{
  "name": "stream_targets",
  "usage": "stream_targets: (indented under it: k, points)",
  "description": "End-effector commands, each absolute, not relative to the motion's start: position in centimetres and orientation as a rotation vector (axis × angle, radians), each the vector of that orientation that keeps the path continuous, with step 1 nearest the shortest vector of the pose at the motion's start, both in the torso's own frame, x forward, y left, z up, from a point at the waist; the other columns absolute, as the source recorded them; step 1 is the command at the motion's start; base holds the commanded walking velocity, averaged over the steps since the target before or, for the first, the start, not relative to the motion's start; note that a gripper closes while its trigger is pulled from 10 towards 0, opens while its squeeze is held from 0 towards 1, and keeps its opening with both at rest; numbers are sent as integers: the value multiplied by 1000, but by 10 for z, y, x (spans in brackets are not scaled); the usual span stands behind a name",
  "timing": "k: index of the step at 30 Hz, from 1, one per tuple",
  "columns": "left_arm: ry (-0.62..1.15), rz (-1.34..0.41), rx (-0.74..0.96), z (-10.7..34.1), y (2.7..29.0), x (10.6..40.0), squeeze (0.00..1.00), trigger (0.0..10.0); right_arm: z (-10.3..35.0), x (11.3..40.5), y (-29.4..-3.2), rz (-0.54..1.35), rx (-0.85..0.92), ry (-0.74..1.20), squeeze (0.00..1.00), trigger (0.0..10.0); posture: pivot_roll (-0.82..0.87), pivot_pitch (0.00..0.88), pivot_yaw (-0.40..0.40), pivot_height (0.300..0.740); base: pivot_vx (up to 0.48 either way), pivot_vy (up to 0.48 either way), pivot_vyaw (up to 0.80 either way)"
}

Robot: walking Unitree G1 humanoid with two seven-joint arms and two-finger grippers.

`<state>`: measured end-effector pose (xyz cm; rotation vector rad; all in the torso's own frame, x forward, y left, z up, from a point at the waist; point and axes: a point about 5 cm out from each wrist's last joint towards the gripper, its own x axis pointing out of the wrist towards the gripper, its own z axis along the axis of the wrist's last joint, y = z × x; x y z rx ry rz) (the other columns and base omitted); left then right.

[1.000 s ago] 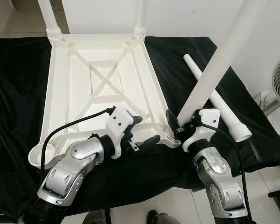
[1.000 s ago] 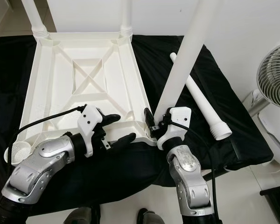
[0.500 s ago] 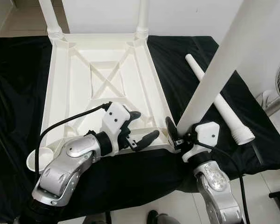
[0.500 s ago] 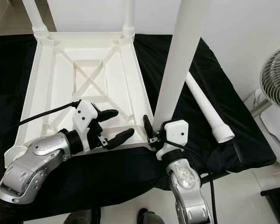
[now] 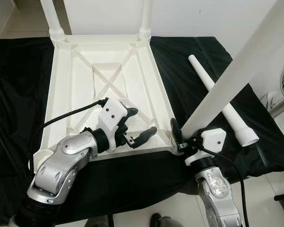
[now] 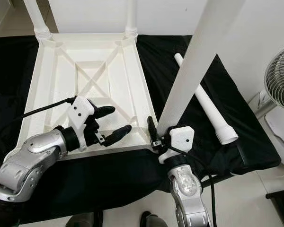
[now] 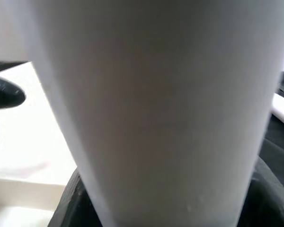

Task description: Building children table

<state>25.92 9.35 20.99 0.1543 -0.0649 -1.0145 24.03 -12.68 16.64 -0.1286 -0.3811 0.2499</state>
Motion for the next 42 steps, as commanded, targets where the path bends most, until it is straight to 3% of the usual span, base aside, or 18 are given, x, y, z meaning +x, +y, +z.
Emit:
stream_targets:
  k: [1,19,42]
  points:
    - [-71,-1015,155,213,93,257,0,10000,146,239,-129,254,-138,-283,0,10000,73,221,-16,740,0,0,0]
    - [-78,-1009,157,219,95,256,0,10000,125,237,-142,166,118,-213,0,10000,77,221,-15,740,0,0,0]
    - [-78,-990,161,224,99,256,0,10000,119,258,-147,176,36,18,0,10000,85,240,-10,740,0,0,0]
